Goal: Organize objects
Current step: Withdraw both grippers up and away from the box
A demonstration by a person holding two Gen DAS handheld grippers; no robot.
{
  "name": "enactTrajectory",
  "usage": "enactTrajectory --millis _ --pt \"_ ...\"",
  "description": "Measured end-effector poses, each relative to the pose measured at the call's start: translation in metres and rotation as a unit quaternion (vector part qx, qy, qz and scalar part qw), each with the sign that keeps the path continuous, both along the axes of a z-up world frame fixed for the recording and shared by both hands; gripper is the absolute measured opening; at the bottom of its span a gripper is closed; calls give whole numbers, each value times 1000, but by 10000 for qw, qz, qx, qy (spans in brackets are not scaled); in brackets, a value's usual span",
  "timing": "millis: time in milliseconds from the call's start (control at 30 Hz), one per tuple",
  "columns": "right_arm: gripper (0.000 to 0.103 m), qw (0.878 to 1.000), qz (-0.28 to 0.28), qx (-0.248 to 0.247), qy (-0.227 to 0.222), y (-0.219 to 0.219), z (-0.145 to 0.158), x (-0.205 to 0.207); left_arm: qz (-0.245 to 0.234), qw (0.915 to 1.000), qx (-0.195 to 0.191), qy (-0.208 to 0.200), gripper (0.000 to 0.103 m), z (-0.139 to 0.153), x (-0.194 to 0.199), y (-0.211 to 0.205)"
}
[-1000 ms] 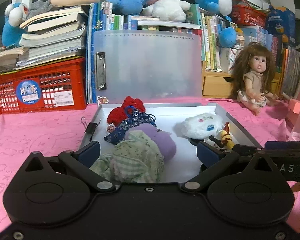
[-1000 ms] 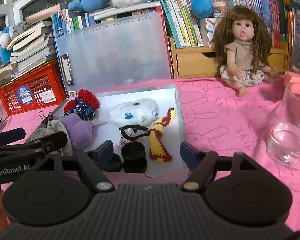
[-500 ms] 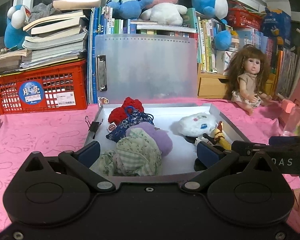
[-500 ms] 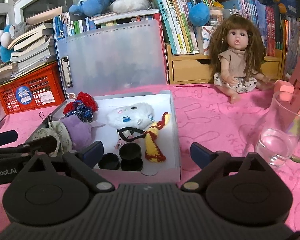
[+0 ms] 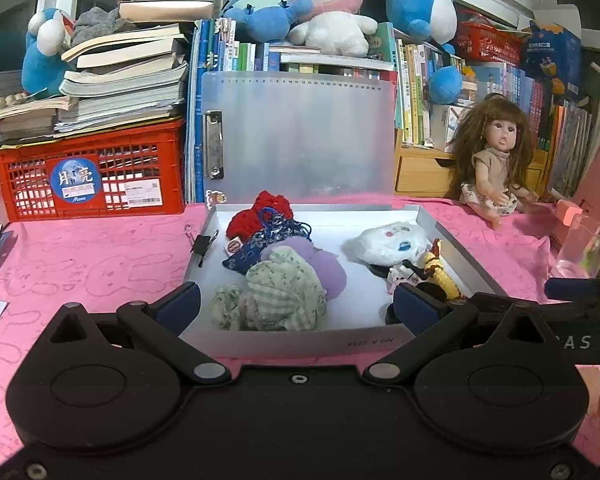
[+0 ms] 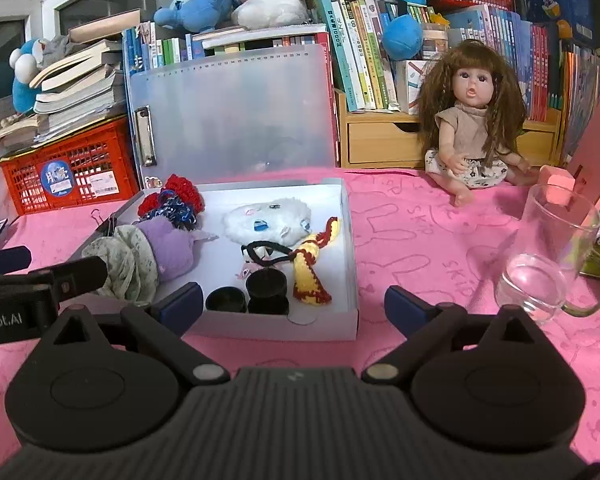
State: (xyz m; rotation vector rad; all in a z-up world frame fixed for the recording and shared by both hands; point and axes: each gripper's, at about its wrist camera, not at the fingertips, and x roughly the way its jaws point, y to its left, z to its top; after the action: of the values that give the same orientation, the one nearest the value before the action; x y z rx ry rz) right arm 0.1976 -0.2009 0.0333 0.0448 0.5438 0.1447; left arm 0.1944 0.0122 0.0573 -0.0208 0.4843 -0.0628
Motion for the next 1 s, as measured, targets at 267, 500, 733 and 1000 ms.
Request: enactTrajectory --millis 267,500,733,1000 --pt "103 10000 30 -20 53 1 -3 -13 144 9998 71 137 103 -7 -13 8" --pt "103 9997 70 -23 239 5 -18 -26 136 9992 216 299 103 -21 -28 9" --pt "103 9990 49 -134 430 11 -35 -32 246 9983 259 454 103 -37 -38 13" --pt "103 9983 62 -331 471 17 -44 -36 415 9968 296 612 103 -48 -39 18"
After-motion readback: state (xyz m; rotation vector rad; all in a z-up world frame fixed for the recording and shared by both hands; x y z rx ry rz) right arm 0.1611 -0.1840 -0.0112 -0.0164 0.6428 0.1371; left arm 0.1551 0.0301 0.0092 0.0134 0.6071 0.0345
